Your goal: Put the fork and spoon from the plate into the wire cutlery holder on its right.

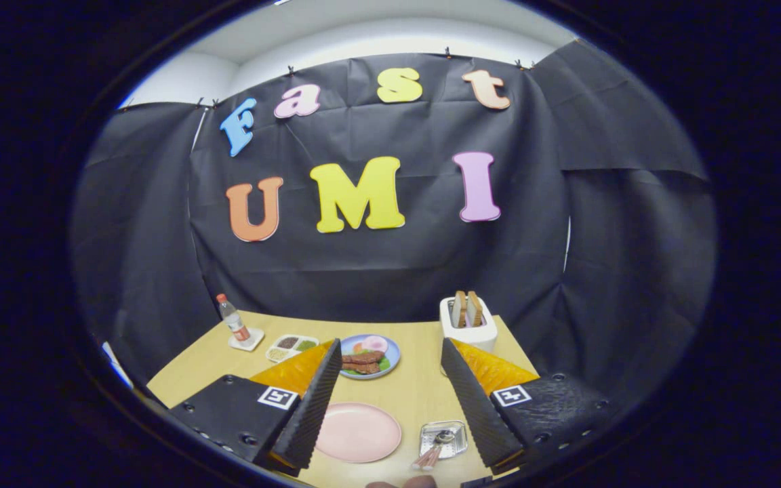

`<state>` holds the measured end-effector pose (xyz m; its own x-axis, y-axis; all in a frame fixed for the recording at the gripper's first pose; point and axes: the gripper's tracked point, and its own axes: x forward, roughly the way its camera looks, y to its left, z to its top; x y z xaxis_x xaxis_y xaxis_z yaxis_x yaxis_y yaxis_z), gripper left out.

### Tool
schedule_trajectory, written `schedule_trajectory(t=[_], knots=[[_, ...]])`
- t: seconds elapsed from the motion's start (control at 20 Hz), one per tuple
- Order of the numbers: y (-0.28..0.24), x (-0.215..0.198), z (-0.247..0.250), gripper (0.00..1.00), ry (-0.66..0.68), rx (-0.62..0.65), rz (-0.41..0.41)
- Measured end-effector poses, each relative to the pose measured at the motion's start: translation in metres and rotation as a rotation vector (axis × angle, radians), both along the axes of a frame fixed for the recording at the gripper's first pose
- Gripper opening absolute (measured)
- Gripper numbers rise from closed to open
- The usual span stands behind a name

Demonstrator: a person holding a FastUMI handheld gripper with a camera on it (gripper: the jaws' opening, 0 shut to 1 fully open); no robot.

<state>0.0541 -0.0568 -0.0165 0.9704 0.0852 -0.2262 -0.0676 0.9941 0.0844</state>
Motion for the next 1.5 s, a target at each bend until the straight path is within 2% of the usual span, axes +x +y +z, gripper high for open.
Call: schedule_trajectory(t=[0.35, 1.0, 1.5], knots=[[0.004, -0.011, -0.022, 0.90, -0.019, 0.016, -0.029], [0.017, -0.024, -0.002, 0.90, -0.095, -0.041, 0.008], [0.023, -0.017, 0.004, 0.91, -0.120, -0.049, 0.009]])
